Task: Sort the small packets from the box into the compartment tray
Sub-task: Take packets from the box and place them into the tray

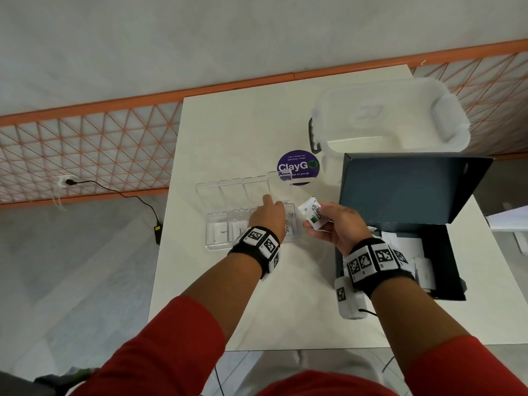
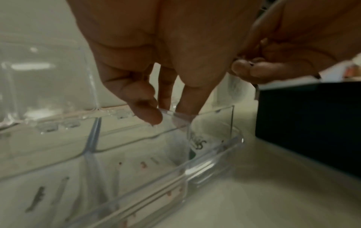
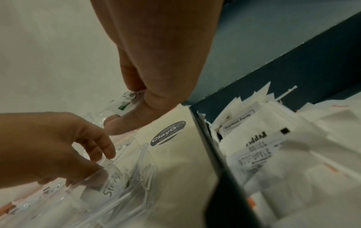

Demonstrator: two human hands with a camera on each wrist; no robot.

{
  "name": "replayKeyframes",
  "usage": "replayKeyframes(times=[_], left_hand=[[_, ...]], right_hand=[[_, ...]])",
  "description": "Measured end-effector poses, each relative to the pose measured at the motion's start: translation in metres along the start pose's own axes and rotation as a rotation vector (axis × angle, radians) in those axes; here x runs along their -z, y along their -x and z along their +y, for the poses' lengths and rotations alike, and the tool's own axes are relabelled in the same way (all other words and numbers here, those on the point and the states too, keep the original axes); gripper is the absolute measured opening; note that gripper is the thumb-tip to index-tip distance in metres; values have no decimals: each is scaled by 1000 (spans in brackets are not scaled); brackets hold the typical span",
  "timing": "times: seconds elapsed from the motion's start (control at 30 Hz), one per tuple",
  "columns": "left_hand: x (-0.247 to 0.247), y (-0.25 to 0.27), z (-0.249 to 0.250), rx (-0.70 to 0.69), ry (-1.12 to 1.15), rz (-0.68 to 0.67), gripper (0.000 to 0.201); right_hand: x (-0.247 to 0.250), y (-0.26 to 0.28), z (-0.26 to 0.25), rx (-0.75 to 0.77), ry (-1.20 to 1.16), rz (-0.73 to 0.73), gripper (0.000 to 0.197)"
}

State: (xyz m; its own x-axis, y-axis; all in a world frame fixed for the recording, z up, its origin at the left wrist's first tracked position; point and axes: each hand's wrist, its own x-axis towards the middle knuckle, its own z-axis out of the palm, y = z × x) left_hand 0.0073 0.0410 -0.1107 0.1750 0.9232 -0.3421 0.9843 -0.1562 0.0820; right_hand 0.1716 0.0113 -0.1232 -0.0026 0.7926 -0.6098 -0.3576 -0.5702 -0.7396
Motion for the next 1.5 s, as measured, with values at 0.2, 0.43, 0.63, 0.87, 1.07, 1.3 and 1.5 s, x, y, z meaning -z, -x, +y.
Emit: replayKeyframes(times=[0.2,0.43,0.63,0.87,1.07,1.3,1.5], left_hand=[[14,-2,-5,111,342,72,26],[14,-5,-6,99,631,29,24],[-7,-8,2,-102,159,12,22],[-13,-12,4,-176,-289,81,16],[-12,-18,1,-150,-294,-10,16],[13,-10,-18,-149,218,135,16],[37,5,-25,-128,804,36,9]], right_hand=[[4,0,-1,4,-19,3,21],[1,1,0,-5,-12,0,21],[5,2,-1,-9,-5,10,19],[4,2,-2,-5,19,-12,19],[-3,5,-1,-27,-18,-16,18],[-9,3,3,-35,33,-12,21],[-23,0,6,39,131,18,14]])
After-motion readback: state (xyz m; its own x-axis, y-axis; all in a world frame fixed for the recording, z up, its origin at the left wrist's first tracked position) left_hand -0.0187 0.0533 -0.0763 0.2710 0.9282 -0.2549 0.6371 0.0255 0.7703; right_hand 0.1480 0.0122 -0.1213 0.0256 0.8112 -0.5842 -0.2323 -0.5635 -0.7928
